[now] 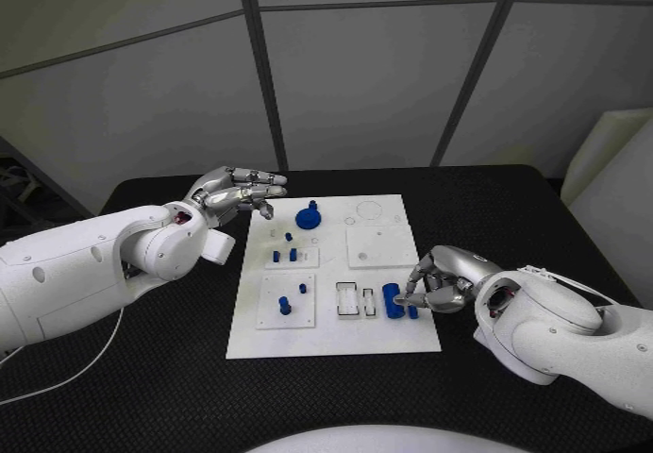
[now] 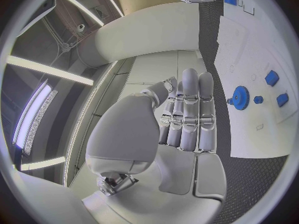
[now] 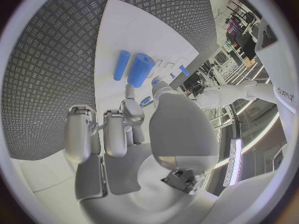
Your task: Assemble the parts on the task board
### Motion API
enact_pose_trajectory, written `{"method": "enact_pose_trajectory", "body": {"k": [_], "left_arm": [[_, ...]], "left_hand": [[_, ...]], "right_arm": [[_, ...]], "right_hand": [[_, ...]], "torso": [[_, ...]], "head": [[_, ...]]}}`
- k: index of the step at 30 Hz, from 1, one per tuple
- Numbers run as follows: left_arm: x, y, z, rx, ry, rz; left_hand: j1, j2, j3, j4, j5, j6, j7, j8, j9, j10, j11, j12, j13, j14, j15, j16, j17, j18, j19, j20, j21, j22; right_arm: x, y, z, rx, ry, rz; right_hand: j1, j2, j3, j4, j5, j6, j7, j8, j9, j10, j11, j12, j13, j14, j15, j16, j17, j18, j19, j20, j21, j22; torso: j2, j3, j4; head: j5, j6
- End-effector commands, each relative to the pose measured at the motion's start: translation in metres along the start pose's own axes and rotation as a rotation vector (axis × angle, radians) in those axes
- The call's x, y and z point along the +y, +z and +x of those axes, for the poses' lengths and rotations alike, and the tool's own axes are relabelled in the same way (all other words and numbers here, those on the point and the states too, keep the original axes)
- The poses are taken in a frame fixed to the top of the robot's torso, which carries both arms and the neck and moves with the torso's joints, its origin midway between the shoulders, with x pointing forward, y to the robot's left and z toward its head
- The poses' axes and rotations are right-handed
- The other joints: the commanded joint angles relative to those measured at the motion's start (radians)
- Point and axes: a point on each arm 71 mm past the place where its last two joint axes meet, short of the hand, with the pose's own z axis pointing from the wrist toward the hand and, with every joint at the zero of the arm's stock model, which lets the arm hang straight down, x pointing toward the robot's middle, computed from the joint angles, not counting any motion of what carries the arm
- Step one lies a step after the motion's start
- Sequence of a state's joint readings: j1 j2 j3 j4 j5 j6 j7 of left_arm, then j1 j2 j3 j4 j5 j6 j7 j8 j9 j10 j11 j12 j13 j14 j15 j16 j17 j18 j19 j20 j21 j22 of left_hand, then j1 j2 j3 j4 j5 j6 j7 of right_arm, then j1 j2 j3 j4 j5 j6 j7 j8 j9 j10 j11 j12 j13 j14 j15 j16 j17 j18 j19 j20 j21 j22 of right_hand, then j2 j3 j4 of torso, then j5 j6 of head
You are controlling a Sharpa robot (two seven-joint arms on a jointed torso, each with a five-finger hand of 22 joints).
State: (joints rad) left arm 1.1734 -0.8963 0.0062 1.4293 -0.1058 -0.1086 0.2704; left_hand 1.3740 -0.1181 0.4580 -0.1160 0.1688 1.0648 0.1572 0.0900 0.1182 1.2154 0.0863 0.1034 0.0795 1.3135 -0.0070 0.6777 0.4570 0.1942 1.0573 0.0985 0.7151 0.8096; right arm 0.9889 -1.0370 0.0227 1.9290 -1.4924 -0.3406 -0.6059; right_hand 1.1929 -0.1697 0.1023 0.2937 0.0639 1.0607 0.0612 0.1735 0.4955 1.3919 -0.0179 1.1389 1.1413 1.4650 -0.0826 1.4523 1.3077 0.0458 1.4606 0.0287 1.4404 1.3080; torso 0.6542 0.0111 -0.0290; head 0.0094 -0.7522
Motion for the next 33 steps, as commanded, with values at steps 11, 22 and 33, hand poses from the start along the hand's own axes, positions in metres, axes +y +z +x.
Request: {"method": "enact_pose_trajectory", "body": {"k": [11, 22, 33], "left_arm": [[-0.001, 0.0, 0.001, 0.01, -0.008, 0.009], [-0.001, 0.0, 0.001, 0.009, -0.007, 0.007], [-0.001, -0.001, 0.0, 0.009, -0.007, 0.005]], "left_hand": [[-0.001, 0.002, -0.003, -0.005, -0.002, -0.001, 0.004, -0.004, -0.001, -0.003, 0.002, -0.004, 0.001, -0.004, 0.005, -0.004, -0.001, -0.012, -0.006, 0.002, -0.004, 0.0], [-0.002, 0.003, -0.003, -0.004, -0.001, -0.001, 0.004, -0.004, -0.001, -0.003, 0.002, -0.004, 0.001, -0.005, 0.006, -0.005, -0.001, -0.012, -0.007, 0.003, -0.004, 0.0], [-0.002, 0.003, -0.003, -0.004, -0.001, -0.001, 0.004, -0.004, -0.001, -0.003, 0.002, -0.004, 0.001, -0.005, 0.006, -0.005, -0.001, -0.012, -0.007, 0.003, -0.004, 0.0]], "right_arm": [[0.01, 0.009, 0.009, -0.016, -0.063, 0.013], [0.01, 0.017, 0.021, 0.048, -0.093, 0.045], [0.01, 0.022, 0.034, 0.078, -0.098, 0.068]], "right_hand": [[-0.018, 0.001, -0.011, -0.001, 0.005, -0.009, -0.001, 0.003, 0.021, -0.006, 0.003, 0.003, 0.012, 0.06, 0.0, 0.002, 0.019, -0.01, 0.04, 0.0, 0.01, 0.114], [-0.018, 0.005, -0.009, -0.002, 0.009, -0.009, -0.002, 0.004, 0.034, -0.003, 0.002, 0.011, 0.024, 0.06, -0.001, 0.003, 0.021, -0.009, 0.039, 0.0, 0.009, 0.113], [-0.006, 0.011, -0.002, -0.003, 0.012, -0.001, -0.005, 0.007, 0.059, 0.003, 0.0, 0.026, 0.043, 0.06, -0.002, 0.002, 0.02, -0.01, 0.04, -0.002, 0.012, 0.117]], "torso": [[0.002, -0.0004, 0.0003], [0.001, -0.0004, 0.0], [0.0, -0.0009, 0.0014]], "head": [[0.004, -0.004], [0.01, -0.013], [0.013, -0.017]]}}
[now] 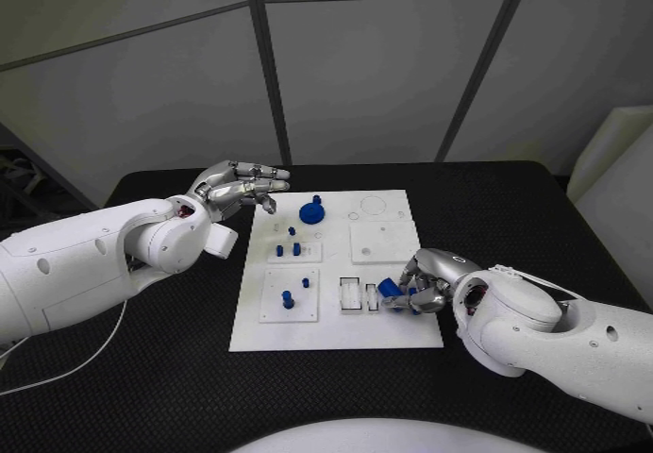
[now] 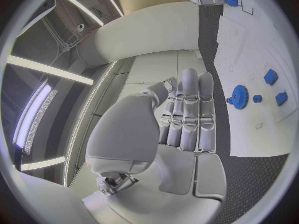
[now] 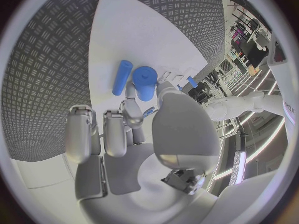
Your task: Assemble the parts on the task board
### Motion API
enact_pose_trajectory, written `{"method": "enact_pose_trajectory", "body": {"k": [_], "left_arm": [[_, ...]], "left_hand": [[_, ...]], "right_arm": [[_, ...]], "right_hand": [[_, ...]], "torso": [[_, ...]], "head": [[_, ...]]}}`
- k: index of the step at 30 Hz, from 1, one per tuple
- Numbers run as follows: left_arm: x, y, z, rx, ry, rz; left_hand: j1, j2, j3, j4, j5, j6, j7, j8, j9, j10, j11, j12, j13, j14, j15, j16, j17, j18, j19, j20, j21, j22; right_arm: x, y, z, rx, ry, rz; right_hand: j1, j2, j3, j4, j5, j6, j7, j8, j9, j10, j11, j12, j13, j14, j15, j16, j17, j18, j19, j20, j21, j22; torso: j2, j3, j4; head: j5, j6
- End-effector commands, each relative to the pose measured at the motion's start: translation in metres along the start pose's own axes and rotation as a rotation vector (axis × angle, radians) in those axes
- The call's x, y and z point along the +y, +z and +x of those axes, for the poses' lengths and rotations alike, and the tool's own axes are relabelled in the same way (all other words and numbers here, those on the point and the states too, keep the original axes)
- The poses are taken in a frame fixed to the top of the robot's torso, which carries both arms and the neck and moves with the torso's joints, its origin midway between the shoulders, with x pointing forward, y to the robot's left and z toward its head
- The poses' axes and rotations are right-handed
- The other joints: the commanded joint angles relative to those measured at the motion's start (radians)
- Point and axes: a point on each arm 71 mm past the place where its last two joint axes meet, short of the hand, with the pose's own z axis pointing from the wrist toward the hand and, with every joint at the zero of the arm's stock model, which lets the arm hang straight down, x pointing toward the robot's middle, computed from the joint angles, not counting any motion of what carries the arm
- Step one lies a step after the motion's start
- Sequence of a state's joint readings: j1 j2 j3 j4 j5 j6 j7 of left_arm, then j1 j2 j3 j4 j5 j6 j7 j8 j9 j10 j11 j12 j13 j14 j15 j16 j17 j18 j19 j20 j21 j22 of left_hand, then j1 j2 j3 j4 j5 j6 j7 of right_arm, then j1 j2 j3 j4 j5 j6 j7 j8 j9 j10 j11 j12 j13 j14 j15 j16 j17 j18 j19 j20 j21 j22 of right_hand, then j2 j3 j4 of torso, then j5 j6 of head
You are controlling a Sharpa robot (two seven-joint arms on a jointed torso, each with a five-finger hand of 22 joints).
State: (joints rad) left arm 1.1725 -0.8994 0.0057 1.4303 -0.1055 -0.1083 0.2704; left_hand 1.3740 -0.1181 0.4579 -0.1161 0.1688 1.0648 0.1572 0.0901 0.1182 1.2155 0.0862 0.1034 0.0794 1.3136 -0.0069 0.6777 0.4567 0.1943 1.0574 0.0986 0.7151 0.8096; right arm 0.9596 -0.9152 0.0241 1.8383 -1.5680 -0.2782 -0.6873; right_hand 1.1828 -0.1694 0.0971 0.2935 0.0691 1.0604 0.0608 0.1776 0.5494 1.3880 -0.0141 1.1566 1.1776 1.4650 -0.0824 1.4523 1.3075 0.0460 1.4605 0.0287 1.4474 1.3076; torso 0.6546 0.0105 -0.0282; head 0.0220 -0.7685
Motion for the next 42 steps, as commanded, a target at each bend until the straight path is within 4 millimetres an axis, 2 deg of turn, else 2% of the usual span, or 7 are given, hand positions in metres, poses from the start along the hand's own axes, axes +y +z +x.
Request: {"method": "enact_pose_trajectory", "body": {"k": [1, 5, 8, 12, 24, 33, 42], "left_arm": [[-0.001, 0.0, 0.001, 0.011, -0.007, 0.007], [-0.001, 0.0, 0.001, 0.011, -0.007, 0.006], [-0.001, -0.001, 0.001, 0.01, -0.007, 0.006], [-0.001, -0.001, 0.0, 0.011, -0.007, 0.005], [-0.001, -0.001, 0.001, 0.016, -0.009, 0.002], [0.0, -0.001, 0.002, 0.019, -0.01, 0.002], [-0.001, -0.002, 0.002, 0.02, -0.01, 0.001]], "left_hand": [[-0.002, 0.003, -0.003, -0.004, -0.001, -0.001, 0.004, -0.004, -0.001, -0.003, 0.003, -0.004, 0.002, -0.005, 0.006, -0.005, -0.001, -0.012, -0.007, 0.003, -0.004, 0.0], [-0.002, 0.003, -0.003, -0.004, -0.001, -0.001, 0.004, -0.004, -0.001, -0.003, 0.003, -0.004, 0.002, -0.005, 0.006, -0.005, -0.001, -0.012, -0.007, 0.003, -0.004, 0.0], [-0.002, 0.003, -0.003, -0.004, -0.001, -0.001, 0.004, -0.004, -0.001, -0.003, 0.003, -0.004, 0.002, -0.005, 0.006, -0.005, -0.001, -0.012, -0.007, 0.003, -0.004, 0.0], [-0.002, 0.003, -0.003, -0.004, -0.001, -0.001, 0.004, -0.004, -0.001, -0.003, 0.003, -0.004, 0.002, -0.005, 0.006, -0.005, -0.001, -0.012, -0.007, 0.003, -0.004, 0.0], [-0.004, 0.003, -0.004, -0.003, -0.001, -0.001, 0.004, -0.004, -0.001, -0.004, 0.003, -0.004, 0.002, -0.005, 0.006, -0.005, -0.001, -0.012, -0.007, 0.003, -0.005, 0.0], [-0.005, 0.003, -0.005, -0.003, -0.001, -0.001, 0.004, -0.004, -0.001, -0.004, 0.003, -0.004, 0.002, -0.005, 0.006, -0.005, -0.001, -0.012, -0.007, 0.003, -0.005, 0.0], [-0.005, 0.003, -0.005, -0.003, -0.001, -0.001, 0.004, -0.004, -0.001, -0.004, 0.003, -0.004, 0.002, -0.005, 0.006, -0.005, -0.001, -0.012, -0.007, 0.003, -0.005, 0.0]], "right_arm": [[-0.003, 0.0, 0.01, 0.035, -0.015, 0.029], [-0.002, 0.0, 0.01, 0.011, 0.004, 0.028], [-0.001, -0.002, 0.008, -0.016, 0.025, 0.019], [0.002, -0.006, 0.004, -0.068, 0.067, -0.008], [0.021, -0.022, -0.006, -0.176, 0.182, -0.102], [0.035, -0.013, 0.005, -0.088, 0.163, -0.103], [0.046, -0.002, 0.013, -0.033, 0.141, -0.088]], "right_hand": [[0.007, 0.012, 0.005, -0.003, 0.009, 0.001, -0.005, 0.004, 0.01, 0.009, -0.005, 0.012, 0.011, 0.06, -0.003, 0.003, 0.021, -0.01, 0.041, -0.002, 0.005, 0.118], [0.009, 0.015, 0.008, -0.002, 0.02, 0.01, -0.008, 0.007, 0.026, 0.016, -0.007, 0.026, 0.027, 0.06, -0.005, 0.004, 0.024, -0.012, 0.043, -0.003, 0.009, 0.123], [0.008, 0.017, 0.011, -0.002, 0.082, 0.019, -0.013, 0.009, 0.044, 0.024, -0.012, 0.04, 0.044, 0.061, -0.008, 0.006, 0.027, -0.013, 0.046, -0.006, 0.015, 0.13], [0.012, 0.023, 0.017, -0.002, 0.105, 0.03, -0.018, 0.012, 0.06, 0.035, -0.016, 0.06, 0.066, 0.062, -0.012, 0.007, 0.029, -0.016, 0.053, -0.009, 0.025, 0.143], [-0.001, 0.03, 0.02, 0.0, 0.116, 0.047, -0.024, 0.013, 0.083, 0.046, -0.022, 0.075, 0.083, 0.061, -0.017, 0.007, 0.028, -0.021, 0.062, -0.014, 0.041, 0.162], [-0.046, 0.038, 0.017, 0.002, 0.116, 0.043, -0.024, 0.001, 0.101, 0.044, -0.021, 0.066, 0.082, 0.06, -0.017, 0.004, 0.023, -0.02, 0.06, -0.015, 0.038, 0.159], [-0.149, 0.048, 0.017, 0.002, 0.089, 0.071, -0.033, -0.002, 0.138, 0.049, -0.028, 0.066, 0.093, 0.059, -0.022, 0.001, 0.016, -0.019, 0.058, -0.019, 0.034, 0.156]], "torso": [[0.0, -0.0004, 0.0004], [-0.001, -0.0003, -0.0009], [-0.001, -0.0002, -0.0016], [0.0, 0.0005, -0.0028], [0.001, -0.0006, 0.0017], [0.001, -0.0013, 0.0012], [0.001, -0.0015, 0.0009]], "head": [[0.001, -0.001], [0.003, 0.001], [0.003, 0.001], [0.004, 0.002], [0.003, 0.008], [0.006, 0.009], [0.01, 0.007]]}}
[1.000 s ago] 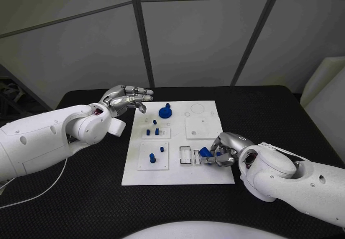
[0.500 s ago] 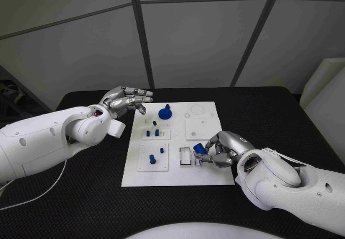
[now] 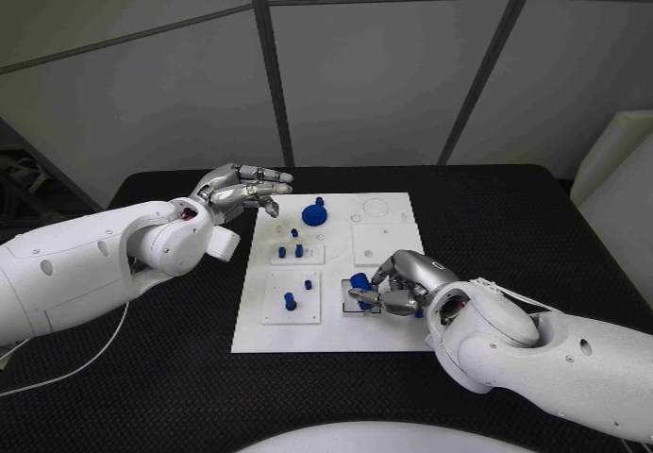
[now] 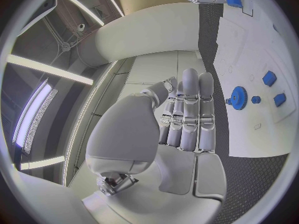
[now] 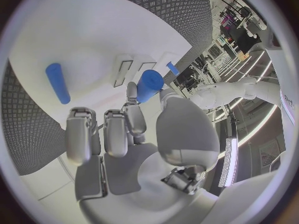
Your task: Assemble the parts on the task board
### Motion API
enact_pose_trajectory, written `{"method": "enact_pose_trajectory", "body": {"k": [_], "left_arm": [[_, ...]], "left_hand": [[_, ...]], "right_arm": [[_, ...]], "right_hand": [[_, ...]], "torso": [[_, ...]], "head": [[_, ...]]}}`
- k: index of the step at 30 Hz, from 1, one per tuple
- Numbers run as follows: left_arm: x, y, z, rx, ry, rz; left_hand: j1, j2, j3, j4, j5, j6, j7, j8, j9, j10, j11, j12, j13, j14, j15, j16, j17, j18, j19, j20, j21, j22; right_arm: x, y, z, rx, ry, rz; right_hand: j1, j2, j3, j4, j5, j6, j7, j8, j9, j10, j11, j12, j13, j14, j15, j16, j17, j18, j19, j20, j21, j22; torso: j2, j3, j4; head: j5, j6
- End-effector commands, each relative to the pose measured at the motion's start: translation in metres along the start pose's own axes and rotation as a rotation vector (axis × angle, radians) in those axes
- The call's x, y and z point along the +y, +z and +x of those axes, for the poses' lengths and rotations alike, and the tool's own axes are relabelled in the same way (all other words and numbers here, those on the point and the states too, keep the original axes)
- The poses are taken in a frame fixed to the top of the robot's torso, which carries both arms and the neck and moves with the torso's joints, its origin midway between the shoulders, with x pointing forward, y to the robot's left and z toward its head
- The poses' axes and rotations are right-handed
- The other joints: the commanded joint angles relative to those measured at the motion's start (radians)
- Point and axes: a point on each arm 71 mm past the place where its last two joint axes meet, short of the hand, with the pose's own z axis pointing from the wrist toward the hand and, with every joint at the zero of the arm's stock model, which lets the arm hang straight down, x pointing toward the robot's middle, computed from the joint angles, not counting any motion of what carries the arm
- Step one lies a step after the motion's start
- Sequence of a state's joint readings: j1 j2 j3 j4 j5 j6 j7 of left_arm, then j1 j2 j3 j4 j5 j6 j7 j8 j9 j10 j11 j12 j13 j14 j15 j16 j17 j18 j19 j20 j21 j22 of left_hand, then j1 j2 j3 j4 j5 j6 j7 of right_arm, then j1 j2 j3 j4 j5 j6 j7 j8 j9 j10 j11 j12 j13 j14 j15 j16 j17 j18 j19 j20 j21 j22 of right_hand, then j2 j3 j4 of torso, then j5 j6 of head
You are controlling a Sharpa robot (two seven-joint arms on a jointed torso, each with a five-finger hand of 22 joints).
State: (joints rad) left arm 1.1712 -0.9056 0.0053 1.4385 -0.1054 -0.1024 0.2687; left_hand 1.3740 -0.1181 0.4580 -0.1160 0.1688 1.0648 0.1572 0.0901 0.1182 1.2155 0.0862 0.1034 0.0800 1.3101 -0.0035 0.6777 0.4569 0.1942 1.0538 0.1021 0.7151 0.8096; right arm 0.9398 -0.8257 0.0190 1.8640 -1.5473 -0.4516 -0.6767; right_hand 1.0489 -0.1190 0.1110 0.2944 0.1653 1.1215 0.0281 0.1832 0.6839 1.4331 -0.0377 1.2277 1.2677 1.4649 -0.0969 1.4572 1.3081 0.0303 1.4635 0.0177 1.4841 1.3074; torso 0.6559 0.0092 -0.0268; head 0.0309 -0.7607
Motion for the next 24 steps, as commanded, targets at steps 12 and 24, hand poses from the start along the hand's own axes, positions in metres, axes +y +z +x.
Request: {"method": "enact_pose_trajectory", "body": {"k": [12, 24], "left_arm": [[-0.0011, -0.0004, 0.0016, 0.016, -0.009, 0.003], [-0.0011, -0.0007, 0.001, 0.016, -0.008, 0.002]], "left_hand": [[-0.005, 0.003, -0.005, -0.003, -0.001, -0.001, 0.004, -0.004, -0.001, -0.004, 0.003, -0.004, 0.001, -0.001, 0.003, -0.005, -0.001, -0.012, -0.004, 0.0, -0.005, 0.0], [-0.005, 0.003, -0.005, -0.003, -0.001, -0.001, 0.004, -0.004, -0.001, -0.004, 0.003, -0.004, 0.001, -0.001, 0.003, -0.005, -0.001, -0.012, -0.004, 0.0, -0.005, 0.0]], "right_arm": [[0.0036, 0.011, 0.0069, 0.033, -0.027, 0.028], [0.0072, 0.0122, 0.0056, -0.002, -0.033, 0.007]], "right_hand": [[-0.048, -0.013, -0.001, 0.002, -0.057, 0.019, -0.003, -0.01, 0.02, 0.004, -0.007, -0.01, 0.003, 0.059, -0.01, -0.006, 0.014, -0.002, 0.052, -0.01, -0.006, 0.152], [-0.193, -0.004, -0.126, 0.0, -0.118, 0.013, -0.002, -0.028, 0.054, -0.005, -0.007, -0.039, -0.009, 0.056, -0.012, -0.011, 0.006, 0.0, 0.048, -0.015, -0.015, 0.144]], "torso": [[-0.001, 0.0006, -0.0011], [-0.002, 0.0016, -0.0018]], "head": [[0.008, -0.004], [0.008, -0.001]]}}
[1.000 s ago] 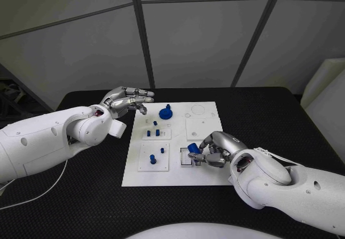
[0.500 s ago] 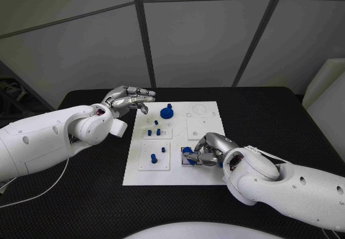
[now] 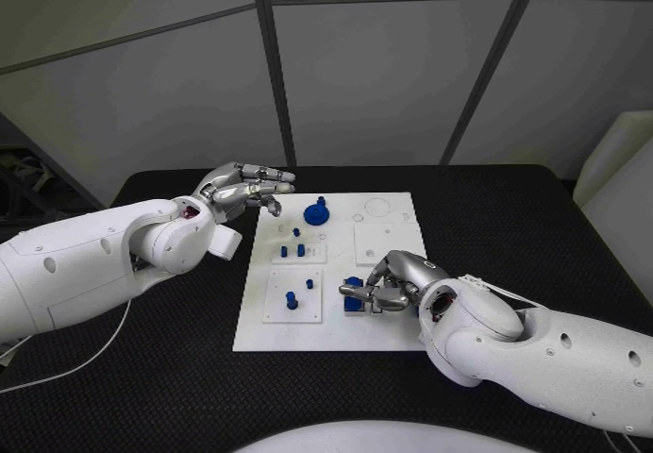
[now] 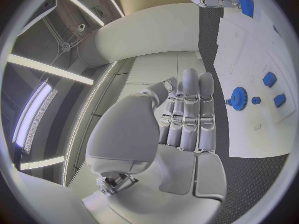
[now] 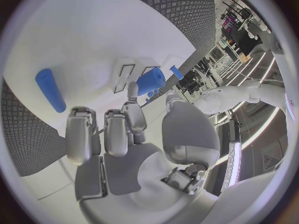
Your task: Assemble the parts on the task board
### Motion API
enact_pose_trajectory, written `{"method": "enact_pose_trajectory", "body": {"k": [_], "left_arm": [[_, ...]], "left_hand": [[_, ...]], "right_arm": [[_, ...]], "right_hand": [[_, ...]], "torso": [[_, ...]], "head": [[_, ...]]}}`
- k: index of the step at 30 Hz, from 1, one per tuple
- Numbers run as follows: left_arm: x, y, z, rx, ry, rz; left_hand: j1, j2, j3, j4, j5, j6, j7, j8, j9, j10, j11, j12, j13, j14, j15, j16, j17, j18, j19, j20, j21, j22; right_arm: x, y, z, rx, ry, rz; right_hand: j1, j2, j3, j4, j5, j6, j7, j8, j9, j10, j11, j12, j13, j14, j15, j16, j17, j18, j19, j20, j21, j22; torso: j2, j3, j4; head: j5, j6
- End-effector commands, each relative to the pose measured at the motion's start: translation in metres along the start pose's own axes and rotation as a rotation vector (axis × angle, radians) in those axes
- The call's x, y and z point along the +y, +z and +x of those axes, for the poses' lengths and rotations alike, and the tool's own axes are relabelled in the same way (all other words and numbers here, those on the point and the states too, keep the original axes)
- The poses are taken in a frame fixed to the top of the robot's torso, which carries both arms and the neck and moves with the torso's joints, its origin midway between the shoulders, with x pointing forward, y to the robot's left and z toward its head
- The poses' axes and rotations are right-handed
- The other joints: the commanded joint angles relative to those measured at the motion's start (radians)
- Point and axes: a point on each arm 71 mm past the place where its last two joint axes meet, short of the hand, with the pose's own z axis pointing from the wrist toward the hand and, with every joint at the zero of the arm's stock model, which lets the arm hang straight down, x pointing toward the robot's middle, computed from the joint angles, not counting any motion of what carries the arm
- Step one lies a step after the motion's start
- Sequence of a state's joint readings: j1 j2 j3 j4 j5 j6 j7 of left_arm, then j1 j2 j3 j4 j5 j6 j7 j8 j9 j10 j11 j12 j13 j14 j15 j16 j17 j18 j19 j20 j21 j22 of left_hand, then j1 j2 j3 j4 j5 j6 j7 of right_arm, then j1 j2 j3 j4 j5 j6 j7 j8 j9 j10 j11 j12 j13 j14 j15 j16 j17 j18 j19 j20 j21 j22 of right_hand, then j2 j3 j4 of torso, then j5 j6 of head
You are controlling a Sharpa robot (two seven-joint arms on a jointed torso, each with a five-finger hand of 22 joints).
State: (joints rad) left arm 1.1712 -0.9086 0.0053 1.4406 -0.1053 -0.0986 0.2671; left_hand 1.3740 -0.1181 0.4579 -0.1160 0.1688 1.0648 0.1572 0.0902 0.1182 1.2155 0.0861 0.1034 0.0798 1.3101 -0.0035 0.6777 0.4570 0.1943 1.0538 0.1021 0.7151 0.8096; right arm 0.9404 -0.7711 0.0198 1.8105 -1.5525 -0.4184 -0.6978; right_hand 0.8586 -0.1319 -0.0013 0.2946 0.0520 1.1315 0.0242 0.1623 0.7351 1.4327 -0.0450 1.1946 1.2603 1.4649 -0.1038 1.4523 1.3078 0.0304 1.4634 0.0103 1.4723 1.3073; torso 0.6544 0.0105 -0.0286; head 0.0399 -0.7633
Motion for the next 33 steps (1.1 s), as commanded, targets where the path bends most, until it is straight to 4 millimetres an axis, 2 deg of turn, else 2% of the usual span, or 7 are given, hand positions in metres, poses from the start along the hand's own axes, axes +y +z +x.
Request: {"method": "enact_pose_trajectory", "body": {"k": [1, 6, 8, 12, 16, 22, 33], "left_arm": [[-0.0011, 0.0001, 0.0013, 0.013, -0.007, 0.004], [-0.001, -0.0001, 0.0008, 0.011, -0.007, 0.004], [-0.001, -0.0001, 0.0007, 0.011, -0.007, 0.004], [-0.001, 0.0, 0.0006, 0.012, -0.007, 0.004], [-0.0009, 0.0002, 0.0008, 0.012, -0.007, 0.003], [-0.0006, 0.0005, 0.001, 0.013, -0.008, 0.001], [-0.0004, 0.0007, 0.0013, 0.014, -0.008, 0.0]], "left_hand": [[-0.005, 0.003, -0.005, -0.003, -0.001, -0.001, 0.004, -0.004, -0.001, -0.004, 0.003, -0.004, 0.001, -0.001, 0.003, -0.005, -0.001, -0.012, -0.004, 0.0, -0.005, 0.0], [-0.005, 0.003, -0.005, -0.003, -0.001, -0.001, 0.004, -0.004, -0.001, -0.004, 0.003, -0.004, 0.001, -0.001, 0.003, -0.005, -0.001, -0.012, -0.004, 0.0, -0.005, 0.0], [-0.005, 0.003, -0.005, -0.003, -0.001, -0.001, 0.004, -0.004, -0.001, -0.004, 0.003, -0.004, 0.001, -0.001, 0.003, -0.005, -0.001, -0.012, -0.004, 0.0, -0.005, 0.0], [-0.005, 0.003, -0.005, -0.003, -0.001, -0.001, 0.004, -0.004, -0.001, -0.004, 0.003, -0.004, 0.001, -0.001, 0.003, -0.005, -0.001, -0.012, -0.004, 0.0, -0.005, 0.0], [-0.005, 0.003, -0.005, -0.003, -0.001, -0.001, 0.004, -0.004, -0.001, -0.004, 0.003, -0.004, 0.001, -0.001, 0.003, -0.005, -0.001, -0.012, -0.004, 0.0, -0.005, 0.0], [-0.005, 0.003, -0.005, -0.003, -0.001, -0.001, 0.004, -0.004, -0.001, -0.004, 0.003, -0.004, 0.001, -0.001, 0.003, -0.005, -0.001, -0.012, -0.004, 0.0, -0.005, 0.0], [-0.007, 0.004, -0.006, -0.002, 0.0, -0.001, 0.004, -0.005, -0.001, -0.005, 0.003, -0.005, 0.001, -0.002, 0.003, -0.006, -0.001, -0.012, -0.005, 0.0, -0.007, 0.0]], "right_arm": [[0.0023, -0.001, -0.0027, -0.027, -0.009, -0.014], [0.0042, -0.0046, -0.004, -0.031, -0.008, -0.034], [0.0049, -0.0062, -0.0043, -0.029, -0.011, -0.043], [0.005, -0.0091, -0.0051, -0.025, -0.026, -0.055], [0.0034, -0.0101, -0.0057, -0.023, -0.046, -0.055], [0.0018, -0.0082, -0.0064, -0.036, -0.055, -0.049], [0.0002, -0.0067, -0.0085, -0.063, -0.034, -0.06]], "right_hand": [[-0.001, 0.011, -0.017, 0.0, -0.004, 0.003, 0.002, -0.007, 0.004, -0.004, 0.0, -0.006, -0.001, 0.056, -0.005, -0.007, 0.006, 0.0, 0.048, -0.007, -0.003, 0.144], [0.04, 0.022, -0.032, -0.001, -0.002, 0.006, 0.002, -0.01, 0.015, -0.001, 0.001, -0.003, 0.004, 0.057, -0.004, -0.007, 0.007, -0.001, 0.049, -0.006, -0.002, 0.147], [0.107, 0.03, -0.031, -0.004, 0.005, 0.009, 0.003, -0.015, 0.024, 0.001, 0.001, -0.003, 0.008, 0.057, -0.003, -0.006, 0.008, -0.001, 0.05, -0.003, -0.001, 0.148], [0.275, 0.032, -0.014, -0.063, 0.028, 0.015, 0.0, -0.022, 0.04, 0.006, -0.001, 0.004, 0.018, 0.058, -0.004, -0.006, 0.009, -0.001, 0.051, -0.004, 0.0, 0.15], [0.38, 0.034, -0.004, -0.123, 0.027, 0.023, -0.003, -0.024, 0.05, 0.01, -0.004, 0.011, 0.026, 0.059, -0.006, -0.004, 0.013, -0.002, 0.052, -0.006, 0.002, 0.153], [0.41, 0.046, -0.008, -0.141, 0.027, 0.033, -0.005, -0.025, 0.057, 0.015, -0.006, 0.02, 0.035, 0.06, -0.007, -0.001, 0.019, -0.003, 0.054, -0.007, 0.005, 0.157], [0.376, 0.069, -0.043, -0.111, 0.024, 0.042, -0.006, -0.033, 0.068, 0.019, -0.006, 0.023, 0.042, 0.06, -0.008, 0.0, 0.021, -0.003, 0.054, -0.008, 0.005, 0.157]], "torso": [[0.0, 0.0005, 0.0001], [0.0, 0.0012, -0.0009], [0.0, 0.0012, -0.0012], [0.0, 0.0008, -0.0015], [-0.001, 0.0005, -0.0009], [0.0, 0.0005, -0.0011], [-0.001, 0.0002, -0.0017]], "head": [[-0.001, 0.002], [-0.001, 0.002], [0.0, 0.002], [0.0, 0.002], [-0.001, 0.002], [-0.002, 0.003], [-0.003, 0.004]]}}
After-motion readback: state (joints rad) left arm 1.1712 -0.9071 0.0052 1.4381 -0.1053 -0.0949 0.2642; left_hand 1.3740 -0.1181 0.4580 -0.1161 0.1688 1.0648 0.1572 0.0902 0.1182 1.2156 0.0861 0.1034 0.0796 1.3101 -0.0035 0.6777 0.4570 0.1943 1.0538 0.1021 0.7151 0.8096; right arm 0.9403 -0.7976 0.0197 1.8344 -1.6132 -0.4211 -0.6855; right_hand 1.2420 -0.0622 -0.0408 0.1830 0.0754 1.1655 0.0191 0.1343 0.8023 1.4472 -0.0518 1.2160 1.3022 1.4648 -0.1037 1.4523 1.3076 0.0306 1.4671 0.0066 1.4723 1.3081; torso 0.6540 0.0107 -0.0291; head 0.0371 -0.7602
